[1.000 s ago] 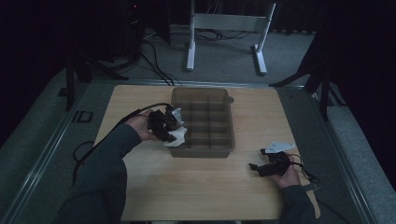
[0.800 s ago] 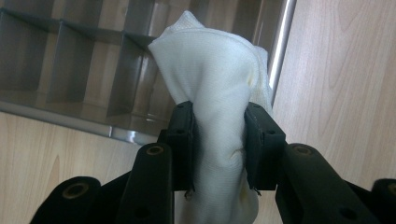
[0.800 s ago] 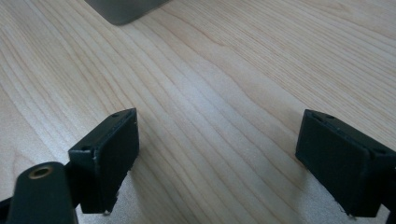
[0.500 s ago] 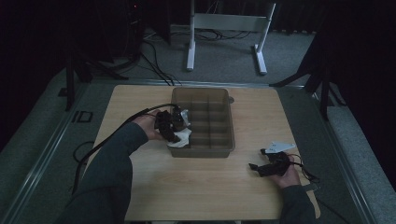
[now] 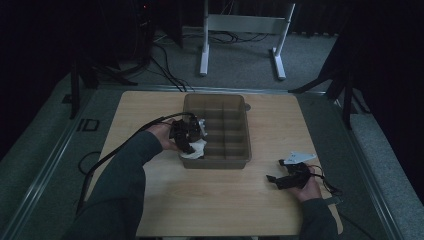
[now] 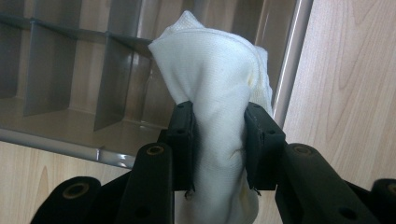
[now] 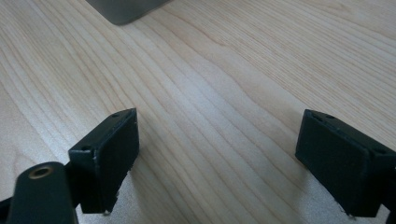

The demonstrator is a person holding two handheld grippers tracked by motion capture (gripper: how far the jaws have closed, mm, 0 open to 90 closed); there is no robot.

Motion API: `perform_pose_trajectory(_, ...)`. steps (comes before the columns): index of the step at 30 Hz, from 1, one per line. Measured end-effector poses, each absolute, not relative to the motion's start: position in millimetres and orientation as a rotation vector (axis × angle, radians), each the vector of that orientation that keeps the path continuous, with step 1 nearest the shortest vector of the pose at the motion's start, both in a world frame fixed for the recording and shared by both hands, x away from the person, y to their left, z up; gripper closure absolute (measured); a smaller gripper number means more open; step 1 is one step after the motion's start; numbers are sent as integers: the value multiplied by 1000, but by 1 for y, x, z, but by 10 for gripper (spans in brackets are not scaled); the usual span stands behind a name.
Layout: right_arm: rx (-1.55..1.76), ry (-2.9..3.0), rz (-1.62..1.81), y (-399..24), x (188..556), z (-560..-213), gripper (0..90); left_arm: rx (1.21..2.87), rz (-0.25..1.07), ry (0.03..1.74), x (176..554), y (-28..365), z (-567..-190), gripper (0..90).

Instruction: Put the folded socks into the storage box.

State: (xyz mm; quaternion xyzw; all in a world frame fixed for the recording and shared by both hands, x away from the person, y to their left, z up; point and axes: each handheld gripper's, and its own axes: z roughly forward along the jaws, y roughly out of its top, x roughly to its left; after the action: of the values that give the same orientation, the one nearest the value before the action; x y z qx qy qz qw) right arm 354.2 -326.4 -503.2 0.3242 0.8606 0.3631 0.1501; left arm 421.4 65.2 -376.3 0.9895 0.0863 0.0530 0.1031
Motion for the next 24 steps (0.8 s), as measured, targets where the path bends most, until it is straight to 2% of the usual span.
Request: perform_pose_trajectory(24,930,2475,1043,-326,354,-503,130,2973,93,271,430,53,-396,679)
